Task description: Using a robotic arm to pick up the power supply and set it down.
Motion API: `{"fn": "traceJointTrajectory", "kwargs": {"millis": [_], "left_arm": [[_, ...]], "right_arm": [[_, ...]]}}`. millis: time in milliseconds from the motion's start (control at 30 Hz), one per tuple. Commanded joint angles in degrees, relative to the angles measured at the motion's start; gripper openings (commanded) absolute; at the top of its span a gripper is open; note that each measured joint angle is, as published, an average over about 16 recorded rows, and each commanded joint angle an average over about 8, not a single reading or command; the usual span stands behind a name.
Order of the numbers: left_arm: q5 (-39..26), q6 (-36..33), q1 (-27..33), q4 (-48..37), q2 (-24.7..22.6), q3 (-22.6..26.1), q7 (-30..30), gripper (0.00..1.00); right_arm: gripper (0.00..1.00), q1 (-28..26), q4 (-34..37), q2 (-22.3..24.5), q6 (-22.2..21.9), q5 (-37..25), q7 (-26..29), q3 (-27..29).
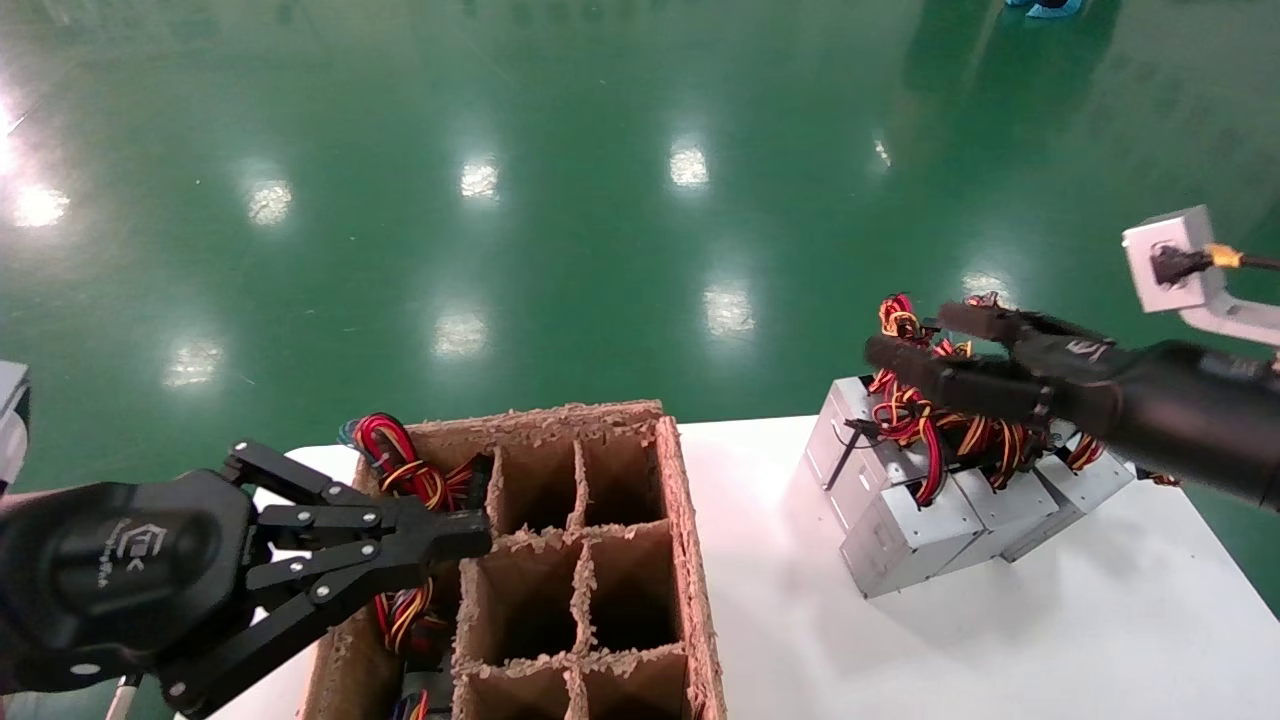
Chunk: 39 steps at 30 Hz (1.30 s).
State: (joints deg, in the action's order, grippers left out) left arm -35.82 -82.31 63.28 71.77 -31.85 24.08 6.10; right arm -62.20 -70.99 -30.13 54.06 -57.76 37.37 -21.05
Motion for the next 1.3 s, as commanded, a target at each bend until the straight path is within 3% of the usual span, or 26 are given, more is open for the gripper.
{"fn": "traceJointTrajectory", "kwargs": {"millis": [33,100,333,367,1300], "left_arm": [[0.0,0.0,0.0,0.0,0.0,0.0,0.0,0.00],[0.0,0.0,0.0,0.0,0.0,0.0,0.0,0.05],[0.0,0.0,0.0,0.0,0.0,0.0,0.0,0.93],[0.0,0.0,0.0,0.0,0.0,0.0,0.0,1.00],[0.0,0.0,0.0,0.0,0.0,0.0,0.0,1.00]], "right_arm": [[1.00,0.0,-0.1,-0.3,1.7,0.8,-1.4,0.3],[1.00,0.1,-0.3,-0.5,3.4,1.7,-2.9,0.5],[1.00,0.2,-0.8,-1.4,9.4,4.7,-7.9,1.5],[1.00,0.2,-0.8,-1.6,10.2,5.1,-8.6,1.6],[1.00,0.6,-2.6,-5.0,32.6,16.3,-27.1,5.2]]}}
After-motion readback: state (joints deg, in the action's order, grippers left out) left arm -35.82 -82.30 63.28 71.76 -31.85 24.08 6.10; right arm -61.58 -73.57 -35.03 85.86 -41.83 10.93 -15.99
